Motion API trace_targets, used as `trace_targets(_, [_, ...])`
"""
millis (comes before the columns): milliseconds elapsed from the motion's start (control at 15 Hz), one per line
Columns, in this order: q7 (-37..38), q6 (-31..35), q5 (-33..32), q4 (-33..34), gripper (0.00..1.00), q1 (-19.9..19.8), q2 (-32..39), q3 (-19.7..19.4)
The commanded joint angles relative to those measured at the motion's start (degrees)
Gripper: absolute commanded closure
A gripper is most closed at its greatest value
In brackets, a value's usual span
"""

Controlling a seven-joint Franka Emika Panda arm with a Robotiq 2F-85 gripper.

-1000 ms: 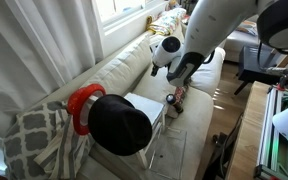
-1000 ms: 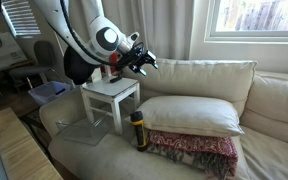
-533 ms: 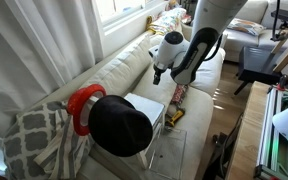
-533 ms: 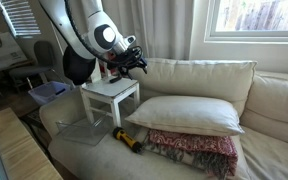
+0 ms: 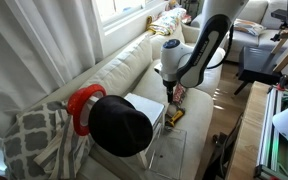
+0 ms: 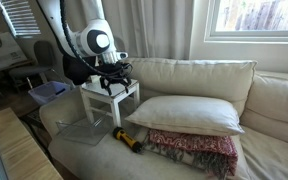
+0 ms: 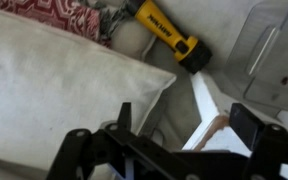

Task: Remove the torch from the clear container then place the container on the seat of the white chair

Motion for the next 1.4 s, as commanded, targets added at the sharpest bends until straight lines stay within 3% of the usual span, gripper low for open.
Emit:
trace_targets(0, [1.7,-2.4,-2.7,0.0,0.00,-2.6,-0.1,2.3])
trace_targets(133, [1.5,-3.5,-2.7,-0.1,0.00,-3.4,-0.1,2.9])
trace_targets(333, [-5.3,-5.9,5.3,0.2,0.00,-14.6,1.4,15.0])
trace_targets(533, [-9.8,-9.2,10.8,0.0,0.00,-22.5,3.6,22.4])
trace_targets(800, [-12.7,-5.0,13.4,-0.5,0.00,-26.6,8.7,25.2])
trace_targets(933, [-14.4,2.4,13.0,-0.3,0.00,-28.5,13.3,26.9])
trace_targets(1333, [-15.5,16.0,4.6,1.8,0.00,-34.3,25.6,30.0])
